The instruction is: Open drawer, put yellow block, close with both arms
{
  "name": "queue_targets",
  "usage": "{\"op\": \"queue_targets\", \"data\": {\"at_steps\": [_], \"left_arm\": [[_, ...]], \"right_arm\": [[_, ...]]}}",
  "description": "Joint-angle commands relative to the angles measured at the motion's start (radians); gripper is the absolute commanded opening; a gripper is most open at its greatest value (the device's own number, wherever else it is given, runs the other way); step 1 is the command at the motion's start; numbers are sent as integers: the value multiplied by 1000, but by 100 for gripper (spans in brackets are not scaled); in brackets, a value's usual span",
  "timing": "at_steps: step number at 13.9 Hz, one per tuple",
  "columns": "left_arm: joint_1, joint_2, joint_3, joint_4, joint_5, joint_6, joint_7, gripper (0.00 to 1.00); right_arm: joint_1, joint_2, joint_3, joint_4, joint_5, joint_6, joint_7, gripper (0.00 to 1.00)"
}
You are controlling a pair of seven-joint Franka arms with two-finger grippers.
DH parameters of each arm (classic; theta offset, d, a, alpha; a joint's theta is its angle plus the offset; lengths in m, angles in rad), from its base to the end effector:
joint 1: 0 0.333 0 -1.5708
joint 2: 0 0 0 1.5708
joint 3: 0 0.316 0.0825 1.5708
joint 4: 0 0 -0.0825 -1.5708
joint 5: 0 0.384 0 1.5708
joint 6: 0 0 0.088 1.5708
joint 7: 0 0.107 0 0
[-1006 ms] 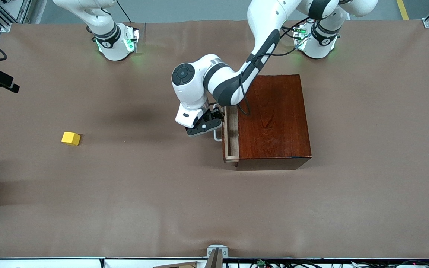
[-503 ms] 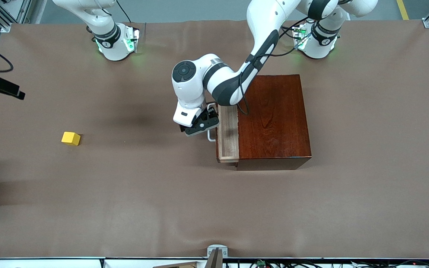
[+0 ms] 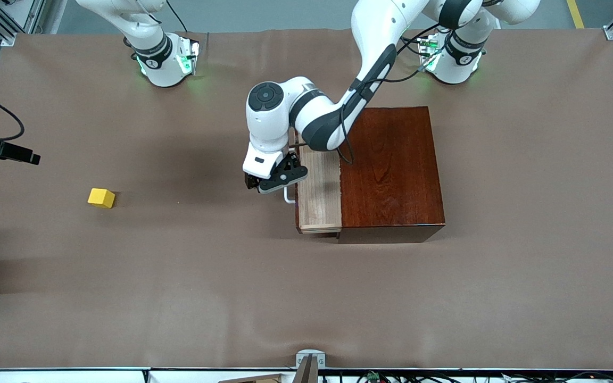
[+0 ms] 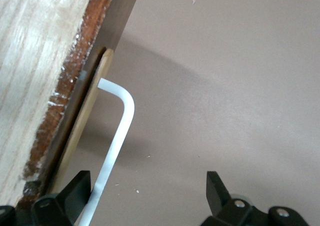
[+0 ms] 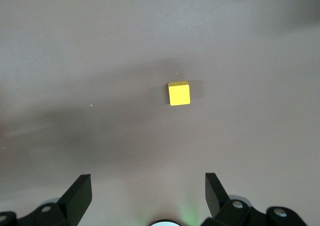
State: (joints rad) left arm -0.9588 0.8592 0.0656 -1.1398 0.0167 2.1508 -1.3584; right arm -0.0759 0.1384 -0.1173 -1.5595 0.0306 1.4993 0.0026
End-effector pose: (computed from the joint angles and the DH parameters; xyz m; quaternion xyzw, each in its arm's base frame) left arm 0.4769 -0.6172 0.3009 0.9736 0.2129 0.0611 0.0557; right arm 0.5723 -0.1043 0.5460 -0.9903 0.0979 0.0975 0.0166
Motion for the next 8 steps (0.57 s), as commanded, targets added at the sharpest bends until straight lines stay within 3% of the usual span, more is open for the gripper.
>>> {"op": "queue_targets", "data": {"at_steps": [1,8], "left_arm": [[0,37,-7,66,-44,115,-18,100],[18,-173,51,63,-40,-129,16,100]], "right_arm": [[-25,30,10,30,-8,13,5,100],[-36,95,10,7,5,75,0,100]]}}
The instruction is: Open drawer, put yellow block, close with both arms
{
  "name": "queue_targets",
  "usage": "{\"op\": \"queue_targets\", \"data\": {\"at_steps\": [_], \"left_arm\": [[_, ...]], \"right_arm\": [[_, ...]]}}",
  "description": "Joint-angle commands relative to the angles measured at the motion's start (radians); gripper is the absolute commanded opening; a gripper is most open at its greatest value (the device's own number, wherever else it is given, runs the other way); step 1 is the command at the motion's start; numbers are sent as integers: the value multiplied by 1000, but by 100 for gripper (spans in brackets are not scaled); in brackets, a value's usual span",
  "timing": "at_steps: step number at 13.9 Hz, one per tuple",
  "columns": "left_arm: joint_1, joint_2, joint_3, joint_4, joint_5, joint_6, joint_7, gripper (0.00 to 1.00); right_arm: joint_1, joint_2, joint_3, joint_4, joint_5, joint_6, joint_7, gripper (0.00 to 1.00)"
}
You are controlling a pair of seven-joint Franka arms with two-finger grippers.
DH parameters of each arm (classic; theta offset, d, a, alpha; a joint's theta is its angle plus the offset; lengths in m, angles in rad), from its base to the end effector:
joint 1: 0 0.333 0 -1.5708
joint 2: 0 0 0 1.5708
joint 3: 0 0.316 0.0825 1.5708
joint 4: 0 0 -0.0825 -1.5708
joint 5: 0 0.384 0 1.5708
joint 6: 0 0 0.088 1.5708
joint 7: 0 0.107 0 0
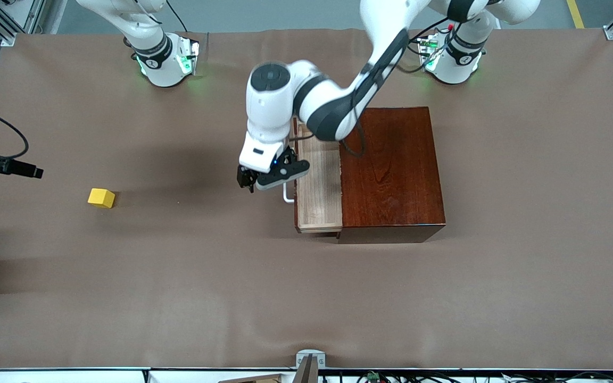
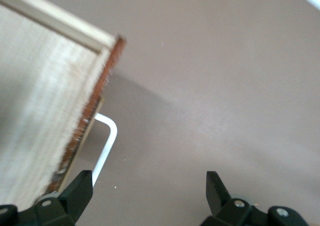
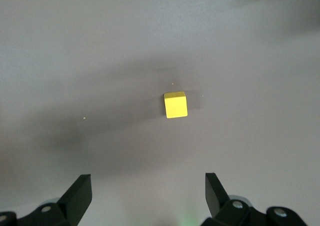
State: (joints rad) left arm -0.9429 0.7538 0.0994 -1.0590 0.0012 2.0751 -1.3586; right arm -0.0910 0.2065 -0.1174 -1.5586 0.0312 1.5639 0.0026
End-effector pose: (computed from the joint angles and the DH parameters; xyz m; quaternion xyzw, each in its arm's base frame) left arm 0.4995 -0.6011 0.4162 0.9624 0.2349 0.0889 0.1033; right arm 0.5917 -0.1158 0.5105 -0.9893 0.1062 0.0988 0.0137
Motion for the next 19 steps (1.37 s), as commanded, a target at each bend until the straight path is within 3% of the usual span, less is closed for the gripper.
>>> {"op": "queue_targets", "data": {"at_steps": [1,8,12,19], "left_arm": [[7,-86,19,-19,-21,-69,18,100],[147,-293,33,-38,49,-422,248,100],[194,-349,33,-42,203,-542,399,100],[409,-482,29,-41,201,-656,887,100]], "right_arm": [[-23,37,10,-7,4,28,0,100],[-44,57,10,-195,3,249,-1,100],[-64,83,10,-305,3,382,-1,100],[-72,117,10,-471,3,633,-24,100]]}}
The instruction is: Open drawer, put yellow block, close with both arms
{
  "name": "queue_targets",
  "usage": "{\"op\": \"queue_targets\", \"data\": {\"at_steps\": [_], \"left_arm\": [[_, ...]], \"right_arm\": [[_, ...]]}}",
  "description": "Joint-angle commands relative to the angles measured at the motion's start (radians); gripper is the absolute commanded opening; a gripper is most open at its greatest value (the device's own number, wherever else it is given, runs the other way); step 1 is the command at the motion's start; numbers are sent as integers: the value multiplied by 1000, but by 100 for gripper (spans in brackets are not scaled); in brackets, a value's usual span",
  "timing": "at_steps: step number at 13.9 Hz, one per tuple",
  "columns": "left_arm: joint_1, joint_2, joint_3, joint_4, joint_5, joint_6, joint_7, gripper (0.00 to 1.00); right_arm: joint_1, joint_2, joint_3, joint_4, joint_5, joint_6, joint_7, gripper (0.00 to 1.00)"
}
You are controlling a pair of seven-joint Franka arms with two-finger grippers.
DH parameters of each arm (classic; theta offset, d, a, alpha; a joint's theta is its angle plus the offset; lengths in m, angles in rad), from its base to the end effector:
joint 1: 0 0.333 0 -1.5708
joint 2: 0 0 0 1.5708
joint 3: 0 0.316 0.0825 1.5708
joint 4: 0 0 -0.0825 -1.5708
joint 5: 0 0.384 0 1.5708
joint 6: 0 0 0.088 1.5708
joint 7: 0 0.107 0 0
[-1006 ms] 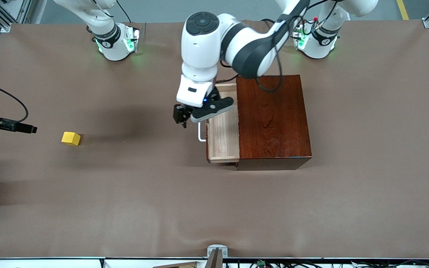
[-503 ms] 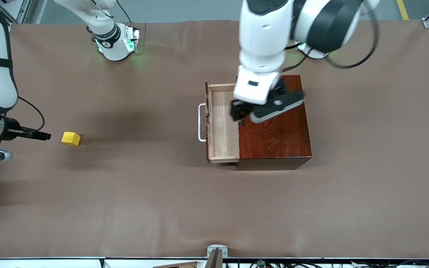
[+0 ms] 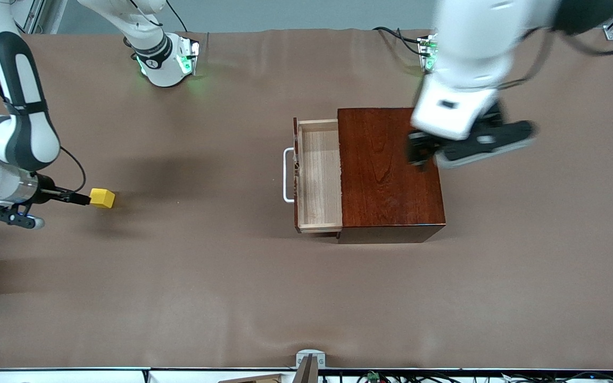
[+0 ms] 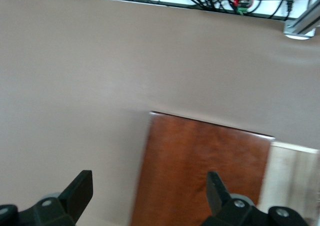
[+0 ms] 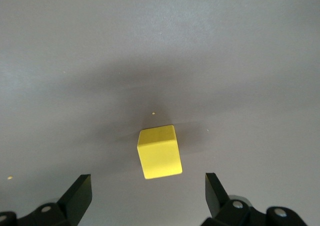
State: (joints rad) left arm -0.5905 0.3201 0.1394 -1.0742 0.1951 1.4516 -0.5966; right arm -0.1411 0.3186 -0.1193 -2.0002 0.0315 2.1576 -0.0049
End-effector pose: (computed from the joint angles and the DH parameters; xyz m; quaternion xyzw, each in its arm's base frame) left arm 0.5723 -0.2728 0.6585 -0.9891 -0.0825 -0.0856 0.0868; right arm 0.5658 -0.1476 0.2880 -0.9876 0.1352 0.0794 0.0041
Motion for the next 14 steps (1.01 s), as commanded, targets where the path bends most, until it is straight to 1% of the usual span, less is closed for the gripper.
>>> {"op": "queue_targets", "data": {"at_steps": [1,4,6,8,9,10,11,12,13,14], "left_arm": [[96,-56,-14,-26,4,-40,188,100],[188,-72,-15,-27,-46,-88,279,100],[247,-85,-15,-30,-75,-117,345,100],[294,-117,-17,-53,-97,-117,362,100],[308,-139,-17,-70,-97,-117,366,100],[320,-159,-17,-94,-98,-117,374,100],[322,-179,-17,-124,-98,-116,380,100],[322,-200,-15,-153,-98,-116,382,100],[324,-223,-14,-177,-97,-114,383,100],[333,-242,-12,-196,-98,-112,397,100]], "right_arm": [[-23,20,12,-37,2,60,-18,100],[-41,48,13,-104,2,197,-69,100],[-35,59,13,-153,2,284,-69,100],[-38,63,13,-175,2,332,-73,100],[-38,75,13,-176,2,332,-73,94],[-34,79,15,-186,4,334,-72,79],[-32,79,16,-190,4,334,-70,68],[-32,77,16,-190,4,334,-70,60],[-32,77,16,-192,4,332,-72,48],[-34,76,18,-192,4,331,-73,35]]}}
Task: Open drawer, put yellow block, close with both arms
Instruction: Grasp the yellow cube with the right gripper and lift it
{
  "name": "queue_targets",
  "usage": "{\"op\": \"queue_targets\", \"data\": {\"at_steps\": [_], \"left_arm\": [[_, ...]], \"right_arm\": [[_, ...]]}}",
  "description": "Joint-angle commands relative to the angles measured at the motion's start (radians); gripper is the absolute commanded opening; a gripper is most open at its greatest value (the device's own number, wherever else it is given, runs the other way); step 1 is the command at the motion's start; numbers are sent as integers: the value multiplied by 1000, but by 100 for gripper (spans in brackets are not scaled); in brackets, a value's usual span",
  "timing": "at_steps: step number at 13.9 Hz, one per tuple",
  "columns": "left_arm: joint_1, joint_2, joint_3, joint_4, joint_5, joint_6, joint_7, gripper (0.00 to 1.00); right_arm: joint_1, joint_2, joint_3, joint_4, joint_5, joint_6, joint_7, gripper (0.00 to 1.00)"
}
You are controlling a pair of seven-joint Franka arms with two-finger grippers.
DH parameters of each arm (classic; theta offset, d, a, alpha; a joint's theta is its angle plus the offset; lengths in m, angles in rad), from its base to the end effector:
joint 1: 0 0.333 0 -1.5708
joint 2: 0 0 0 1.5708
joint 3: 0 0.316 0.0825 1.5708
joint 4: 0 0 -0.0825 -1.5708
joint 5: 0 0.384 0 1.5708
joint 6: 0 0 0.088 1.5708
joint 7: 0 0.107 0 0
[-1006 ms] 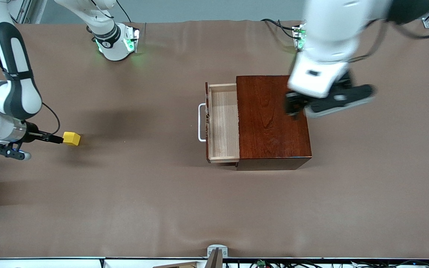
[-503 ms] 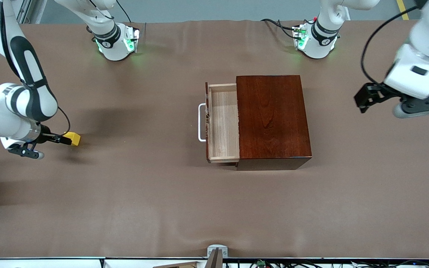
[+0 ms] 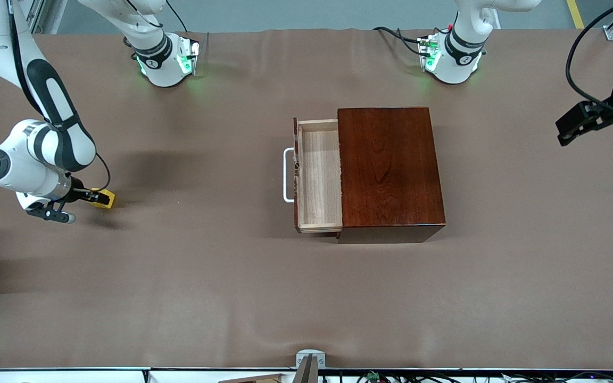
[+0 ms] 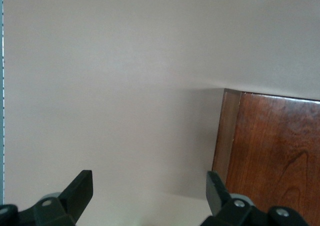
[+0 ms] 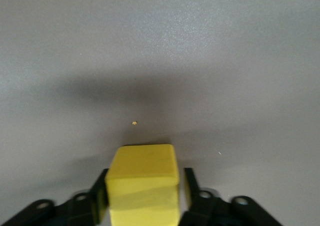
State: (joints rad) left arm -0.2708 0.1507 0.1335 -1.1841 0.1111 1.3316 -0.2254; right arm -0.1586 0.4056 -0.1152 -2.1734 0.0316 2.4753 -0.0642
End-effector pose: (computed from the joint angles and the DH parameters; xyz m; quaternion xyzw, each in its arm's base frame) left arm 0.5655 -0.0724 0.6975 -0.9964 -0.0563 -0.0108 0.0630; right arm 0.5310 -0.1504 0.1959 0.9921 -0.1138 -0.0518 0.0051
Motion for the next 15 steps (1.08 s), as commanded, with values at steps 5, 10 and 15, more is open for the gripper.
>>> {"op": "queue_targets", "data": {"at_steps": [5,10,15], "left_arm": [[84,-169,-20,-233,-22,80,83,100],[278,-229,-212,-322,-90,101,97,100],[280,-227,-212,-321,-83,86,97,100]], "right_arm": [[-9,-59,19,-14,4,-35,-49,13],[18,-162,20,61,34,-281,-48,13],[39,-237,19,205,70,-568,-37,13]]}}
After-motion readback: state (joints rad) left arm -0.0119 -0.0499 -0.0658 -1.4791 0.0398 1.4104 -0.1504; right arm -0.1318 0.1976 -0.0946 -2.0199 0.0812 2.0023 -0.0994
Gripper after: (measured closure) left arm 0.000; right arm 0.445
